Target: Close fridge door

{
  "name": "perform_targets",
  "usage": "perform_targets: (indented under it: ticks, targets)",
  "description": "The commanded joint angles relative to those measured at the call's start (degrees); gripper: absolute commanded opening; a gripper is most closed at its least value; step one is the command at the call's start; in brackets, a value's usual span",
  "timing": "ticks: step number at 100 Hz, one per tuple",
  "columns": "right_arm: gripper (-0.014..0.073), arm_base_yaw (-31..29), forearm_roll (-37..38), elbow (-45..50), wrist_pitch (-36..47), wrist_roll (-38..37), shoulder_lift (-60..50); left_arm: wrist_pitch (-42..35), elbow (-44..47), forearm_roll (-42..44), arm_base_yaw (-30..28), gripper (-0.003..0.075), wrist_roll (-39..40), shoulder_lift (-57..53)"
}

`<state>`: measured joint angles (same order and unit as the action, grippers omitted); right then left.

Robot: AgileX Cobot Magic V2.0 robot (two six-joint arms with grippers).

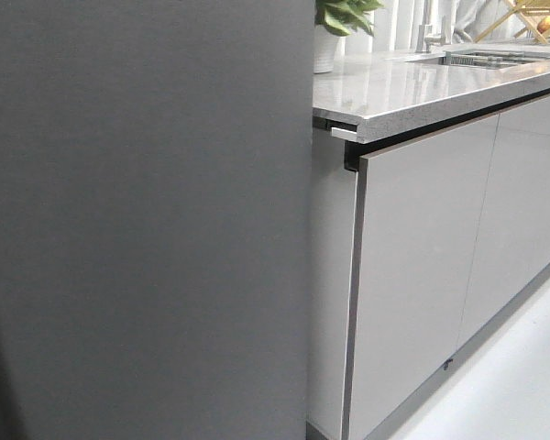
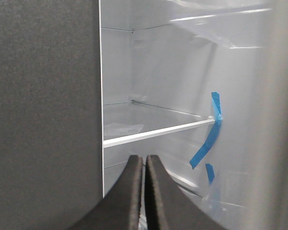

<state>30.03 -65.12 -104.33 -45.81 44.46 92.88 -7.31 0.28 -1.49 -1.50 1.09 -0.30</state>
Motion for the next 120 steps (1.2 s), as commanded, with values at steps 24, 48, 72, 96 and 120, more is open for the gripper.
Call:
perform_targets:
  ticks: [24,48,72,96,120]
  targets:
    - [-0.0046,2.1,0.0,-8.0,5.8,3.4,5.7,-4.1,2.0,-0.2,0.1,-0.0020,0.2,-0.6]
    - [-0.0046,3.0,0.0,-13.6,6.9,4.5,11.4,-4.1,2.0,-0.2,0.1,-0.0020,0.2,-0.6]
    - [-0.0046,4.9,1.8,-21.0,6.9,4.5,18.4,-4.1,2.0,-0.2,0.1,-0.0020,0.2,-0.6]
    - [-0.0046,6.3,2.7,-23.4,8.5,3.9,23.5,-4.1,2.0,-0.2,0.1,-0.0020,0.2,-0.6]
    - [-0.0046,6.4,2.7,-23.4,9.7,2.9,26.8,-4.1,2.0,-0.2,0.1,-0.0020,0.2,-0.6]
